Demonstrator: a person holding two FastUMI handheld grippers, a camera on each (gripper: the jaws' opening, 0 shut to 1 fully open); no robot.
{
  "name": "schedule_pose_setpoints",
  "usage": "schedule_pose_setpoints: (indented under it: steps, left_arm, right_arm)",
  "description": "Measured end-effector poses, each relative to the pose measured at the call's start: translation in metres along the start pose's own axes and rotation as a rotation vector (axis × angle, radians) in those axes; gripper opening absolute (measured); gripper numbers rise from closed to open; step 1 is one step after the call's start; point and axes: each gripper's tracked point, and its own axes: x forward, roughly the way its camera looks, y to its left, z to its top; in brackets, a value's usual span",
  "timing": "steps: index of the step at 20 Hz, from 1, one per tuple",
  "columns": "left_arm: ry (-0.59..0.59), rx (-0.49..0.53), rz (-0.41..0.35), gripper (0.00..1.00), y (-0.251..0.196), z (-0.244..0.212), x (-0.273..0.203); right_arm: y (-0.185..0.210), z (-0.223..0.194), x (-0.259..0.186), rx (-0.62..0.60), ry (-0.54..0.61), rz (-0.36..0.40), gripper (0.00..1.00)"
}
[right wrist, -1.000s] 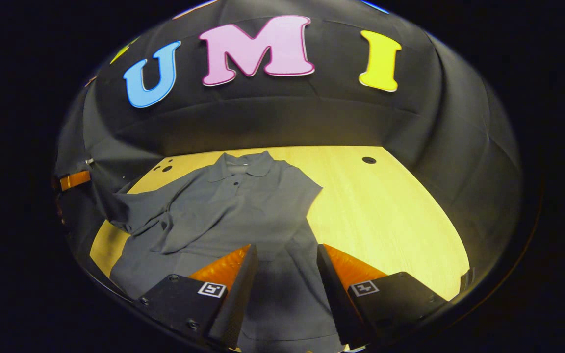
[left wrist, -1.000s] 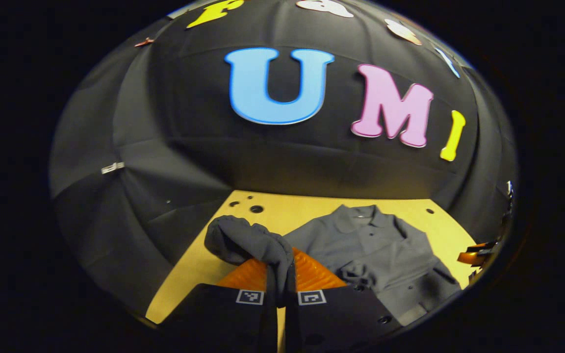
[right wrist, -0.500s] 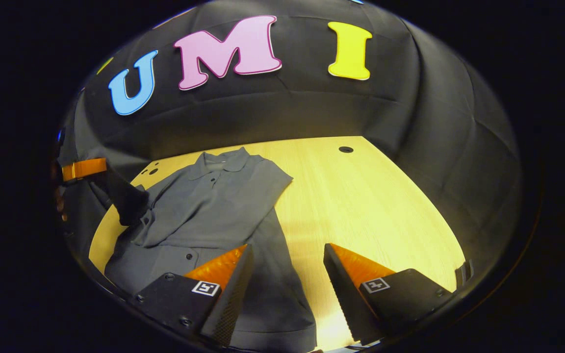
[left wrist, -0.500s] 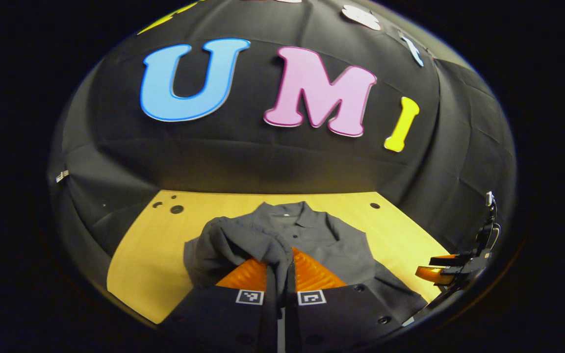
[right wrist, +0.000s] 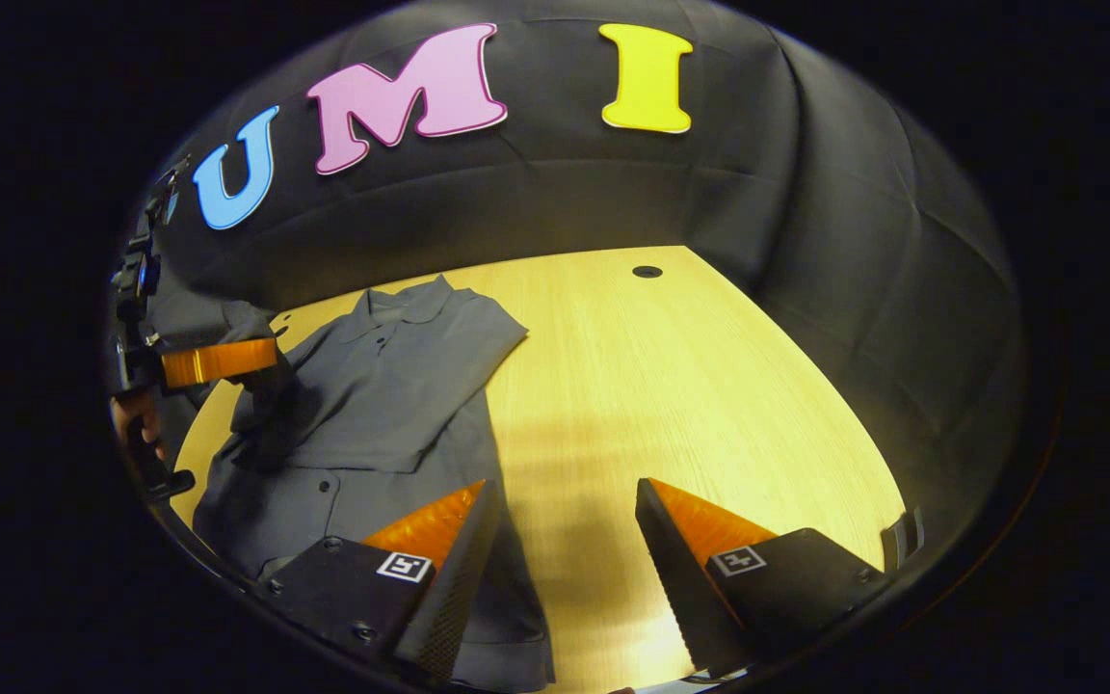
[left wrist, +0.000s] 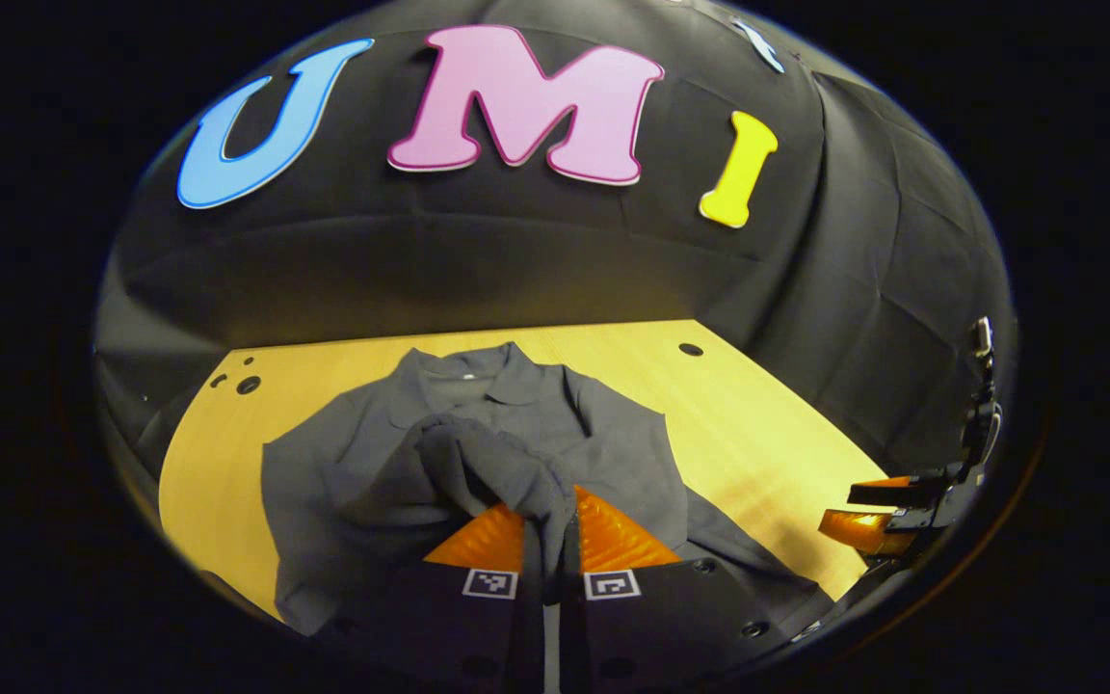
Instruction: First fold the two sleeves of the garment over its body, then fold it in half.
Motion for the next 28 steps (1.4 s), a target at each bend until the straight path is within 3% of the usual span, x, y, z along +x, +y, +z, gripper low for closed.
schedule_pose_setpoints:
  steps: [6,11,12,14,15,18,24,28]
  left_arm:
    - [0.097,0.057,0.012,0.17,-0.021,-0.043,0.046]
    - [0.166,0.047,-0.07,0.33,-0.052,-0.065,0.063]
    - [0.169,0.032,-0.106,0.29,-0.062,-0.065,0.062]
    - [0.159,0.009,-0.179,0.54,-0.08,-0.064,0.057]
    - [0.148,0.004,-0.21,0.6,-0.086,-0.062,0.051]
    - [0.073,0.033,-0.239,0.93,-0.088,-0.049,0.032]
    - [0.033,0.085,-0.187,0.96,-0.058,-0.047,-0.02]
    - [0.016,0.04,-0.148,0.96,-0.021,-0.051,-0.066]
  right_arm:
    - [-0.024,-0.01,0.005,0.022,0.034,-0.008,0.89]
    - [-0.03,-0.015,0.008,0.024,0.055,0.001,0.89]
    - [-0.03,-0.016,0.008,0.024,0.058,0.002,0.89]
    - [-0.028,-0.015,0.007,0.025,0.059,0.009,0.89]
    - [-0.027,-0.015,0.006,0.023,0.059,0.013,0.89]
    - [-0.02,-0.014,0.004,0.017,0.061,0.027,0.89]
    - [0.001,-0.02,-0.01,-0.002,0.074,0.064,0.94]
    - [0.015,-0.031,-0.027,-0.047,0.098,0.093,0.99]
